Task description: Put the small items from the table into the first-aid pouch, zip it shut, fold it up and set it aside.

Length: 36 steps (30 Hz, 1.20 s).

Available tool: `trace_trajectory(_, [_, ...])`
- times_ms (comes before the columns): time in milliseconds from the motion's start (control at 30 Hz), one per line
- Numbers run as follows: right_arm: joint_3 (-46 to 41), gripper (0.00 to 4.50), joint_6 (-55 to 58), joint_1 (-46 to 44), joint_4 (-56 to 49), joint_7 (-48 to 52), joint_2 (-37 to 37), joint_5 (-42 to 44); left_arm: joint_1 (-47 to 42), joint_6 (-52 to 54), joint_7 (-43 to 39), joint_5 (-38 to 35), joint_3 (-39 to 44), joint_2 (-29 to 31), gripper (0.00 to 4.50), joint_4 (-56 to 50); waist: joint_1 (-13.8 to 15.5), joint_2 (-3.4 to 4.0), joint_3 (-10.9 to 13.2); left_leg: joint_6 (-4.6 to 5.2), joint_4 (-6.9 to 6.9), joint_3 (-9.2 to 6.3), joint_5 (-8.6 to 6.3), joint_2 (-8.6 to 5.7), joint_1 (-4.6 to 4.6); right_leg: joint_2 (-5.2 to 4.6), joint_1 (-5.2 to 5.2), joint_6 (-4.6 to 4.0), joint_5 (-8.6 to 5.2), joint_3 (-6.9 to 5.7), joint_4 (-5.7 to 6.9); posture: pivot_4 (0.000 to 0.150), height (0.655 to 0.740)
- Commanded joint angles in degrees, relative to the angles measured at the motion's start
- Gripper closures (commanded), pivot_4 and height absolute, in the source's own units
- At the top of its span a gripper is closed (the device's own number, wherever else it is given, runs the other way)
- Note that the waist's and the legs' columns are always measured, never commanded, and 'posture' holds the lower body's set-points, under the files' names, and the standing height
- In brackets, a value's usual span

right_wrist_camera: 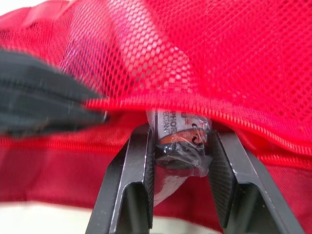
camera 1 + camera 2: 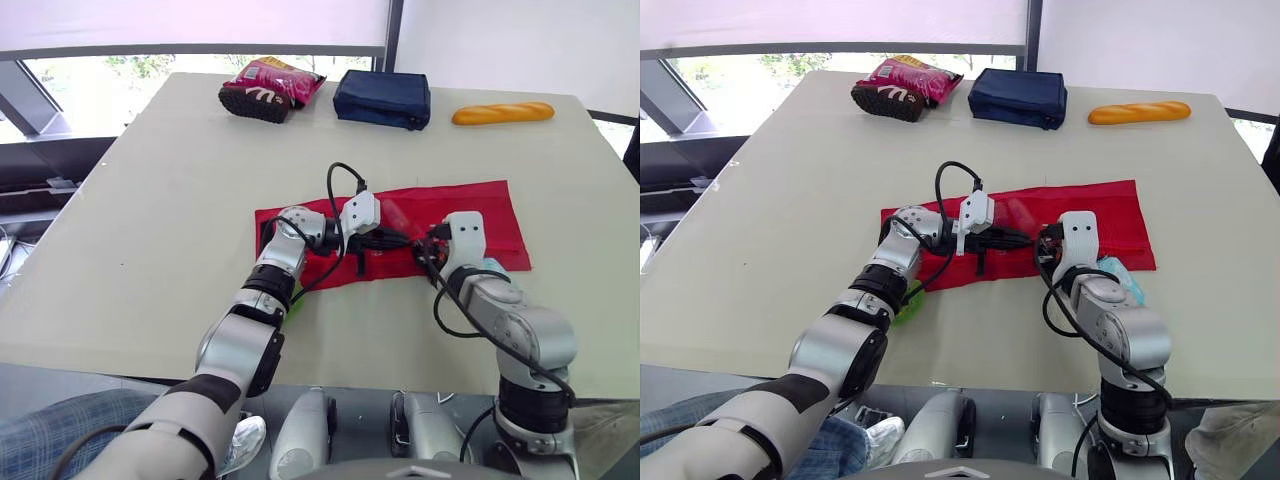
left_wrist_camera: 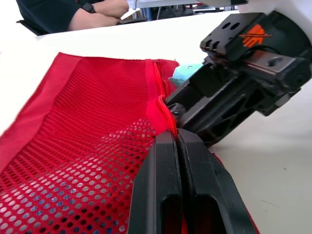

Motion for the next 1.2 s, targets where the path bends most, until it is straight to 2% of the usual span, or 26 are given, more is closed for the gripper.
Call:
trace_trajectory(33, [-0.09, 3.54, -3.34, 0.40, -2.20, -0.11, -1.26, -0.58, -0.21, -0.37, -0.86, -0.98, -0.22, -0.52, 4.50, -1.97, 0.02, 0.00, 0.00, 0.00, 0.00, 0.00, 0.00, 0.00, 0.00, 0.00, 0.00, 0.00, 0.00, 0.00, 0.00, 0.150, 0.7164])
trace_trajectory(267, [-0.28, 3.54, -6.97, 3.21, -2.09, -0.15, -0.52, -0.30, 0.36, -0.26, -1.27, -1.22, -0.50, -0.47, 4.50, -2.42, -0.13, 0.00, 0.00, 0.00, -0.01, 0.00, 0.00, 0.01, -0.01, 0.00, -0.01, 0.06, -0.04, 0.01, -0.01, 0.150, 0.7164])
trace_trajectory(600, [-1.57, 3.54, -17.83, -4.87, 12.14, -4.18, 3.04, -2.41, 1.51, 0.68, -2.00, -1.91, -1.51, -2.25, 4.50, -4.22, -1.28, 0.03, 0.02, 0.00, -0.01, 0.02, 0.00, 0.04, 0.00, 0.03, -0.04, 0.05, -0.03, 0.03, 0.03, 0.150, 0.7164])
trace_trajectory(733, [-1.01, 3.54, -19.74, -5.35, 13.65, -3.72, 2.34, -2.49, 2.14, 1.37, -1.98, -2.07, -1.59, -2.45, 4.50, -5.32, -1.31, 0.03, 0.02, 0.00, -0.04, 0.01, 0.00, 0.03, 0.00, 0.02, -0.04, 0.00, 0.00, 0.03, 0.03, 0.150, 0.7164])
trace_trajectory(800, [-0.48, 2.47, -20.09, -4.43, 12.86, -2.87, 1.39, -2.46, 2.33, 1.48, -1.93, -2.10, -1.56, -2.39, 4.50, -5.44, -1.26, 0.04, 0.03, 0.00, -0.04, 0.03, 0.00, 0.03, 0.00, 0.02, -0.04, 0.00, 0.00, 0.05, 0.02, 0.150, 0.7164])
trace_trajectory(867, [0.14, 1.79, -19.59, -2.91, 10.85, -1.56, -0.15, -2.23, 2.36, 1.37, -1.85, -2.14, -1.53, -2.13, 4.50, -5.19, -1.16, 0.04, 0.02, 0.00, -0.04, 0.01, 0.00, 0.03, 0.00, 0.00, -0.04, 0.04, -0.02, 0.05, 0.03, 0.150, 0.7164])
trace_trajectory(900, [0.58, 1.23, -19.04, -2.18, 9.69, -0.80, -1.11, -2.11, 2.32, 1.32, -1.81, -2.17, -1.50, -1.98, 4.50, -5.04, -1.13, 0.04, 0.03, 0.00, -0.04, 0.01, 0.00, 0.02, 0.00, 0.00, -0.03, 0.05, -0.03, 0.05, 0.03, 0.150, 0.7164])
trace_trajectory(933, [1.05, 0.94, -18.13, -1.32, 8.20, 0.13, -2.30, -1.83, 2.22, 1.28, -1.79, -2.19, -1.47, -1.82, 4.50, -4.91, -1.12, 0.04, 0.03, 0.00, -0.04, 0.01, 0.00, 0.02, 0.00, -0.01, -0.03, 0.05, -0.03, 0.05, 0.03, 0.150, 0.7164])
trace_trajectory(1200, [4.24, 0.89, -8.83, 4.98, -3.93, 7.95, -12.41, 1.75, 0.77, 0.27, -2.00, -2.08, -1.08, -0.72, 4.50, -2.47, -1.36, 0.09, 0.05, 0.00, -0.06, 0.03, 0.00, 0.06, 0.00, 0.04, -0.06, 0.10, -0.07, 0.06, 0.00, 0.150, 0.7164])
